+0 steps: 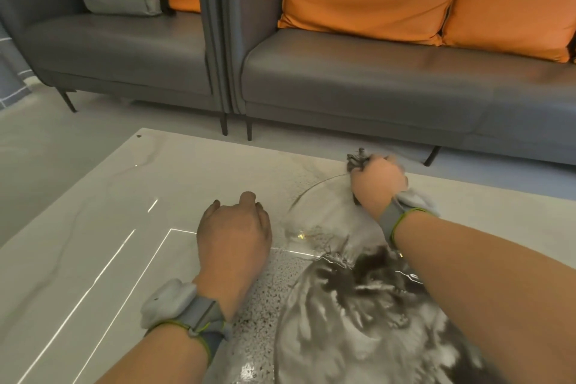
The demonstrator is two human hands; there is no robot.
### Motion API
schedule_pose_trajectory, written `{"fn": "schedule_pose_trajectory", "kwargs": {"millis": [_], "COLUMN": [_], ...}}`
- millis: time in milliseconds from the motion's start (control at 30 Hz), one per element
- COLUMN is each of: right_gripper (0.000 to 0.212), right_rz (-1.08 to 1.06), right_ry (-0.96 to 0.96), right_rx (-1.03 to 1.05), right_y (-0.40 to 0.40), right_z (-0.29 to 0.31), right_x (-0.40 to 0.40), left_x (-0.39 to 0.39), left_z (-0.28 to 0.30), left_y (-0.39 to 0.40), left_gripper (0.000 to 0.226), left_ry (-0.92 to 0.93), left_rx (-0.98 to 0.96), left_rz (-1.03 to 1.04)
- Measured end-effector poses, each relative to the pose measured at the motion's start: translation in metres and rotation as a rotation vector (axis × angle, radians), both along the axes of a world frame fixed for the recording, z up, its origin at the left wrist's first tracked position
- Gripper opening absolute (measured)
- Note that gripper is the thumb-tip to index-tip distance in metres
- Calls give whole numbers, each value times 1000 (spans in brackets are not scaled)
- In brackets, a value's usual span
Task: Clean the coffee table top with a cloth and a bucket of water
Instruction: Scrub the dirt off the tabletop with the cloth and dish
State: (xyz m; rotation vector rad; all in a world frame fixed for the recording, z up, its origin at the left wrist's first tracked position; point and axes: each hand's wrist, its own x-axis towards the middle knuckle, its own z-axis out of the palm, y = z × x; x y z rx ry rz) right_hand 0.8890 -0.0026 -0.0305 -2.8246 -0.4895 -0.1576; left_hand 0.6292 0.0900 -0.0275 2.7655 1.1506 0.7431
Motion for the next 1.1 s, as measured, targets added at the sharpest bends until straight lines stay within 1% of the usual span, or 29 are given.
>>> {"fn": "schedule_pose_trajectory", "kwargs": {"millis": [67,133,200,300,367,433,500,600,667,733,767,800,867,933,1033,1100], "right_gripper": [32,31,32,39,43,47,46,38,37,34,33,36,43,39,31,33], "right_rz": [46,201,421,711,884,1045,1174,1286,1318,1257,1178,1077,818,522,101,-124], "right_ry": [-30,-54,-105,-145,-164,-202,-210,-238,-257,-272,-282,-290,-296,-280,-145,9], "right_rx": [12,13,-12,-41,-69,-97,-136,-187,-261,-349,-388,-410,-386,-334,-283,-224], "right_y": [20,36,40,26,7,-18,-45,-89,-117,-135,-148,-157,-175,-189,-205,-212], "right_z": [-1,-1,-2,1,3,5,9,15,22,26,31,35,40,43,40,34], "right_x": [-18,-43,-70,-114,-138,-157,-171,-176,-168,-150,-141,-129,-103,-78,-53,-44], "left_x": [-1,-5,-10,-21,-30,-42,-52,-67,-79,-86,-88,-90,-90,-88,-85,-86], "left_z": [0,0,4,12,14,13,14,18,23,22,24,25,26,28,30,29], "left_y": [0,0,6,17,19,17,13,0,-13,-22,-29,-33,-37,-36,-34,-37], "left_gripper": [38,43,51,57,56,54,54,56,57,48,44,41,44,42,31,38], "left_ry": [-29,-28,-30,-71,-80,-27,80,301,440,506,533,552,554,543,541,530], "left_rx": [-1,-59,-208,-462,-551,-521,-426,-244,-202,-241,-276,-311,-410,-527,-594,-583], "left_rz": [-18,-33,-60,-96,-142,-193,-235,-236,-176,-98,-72,-54,-33,-13,6,-9]}}
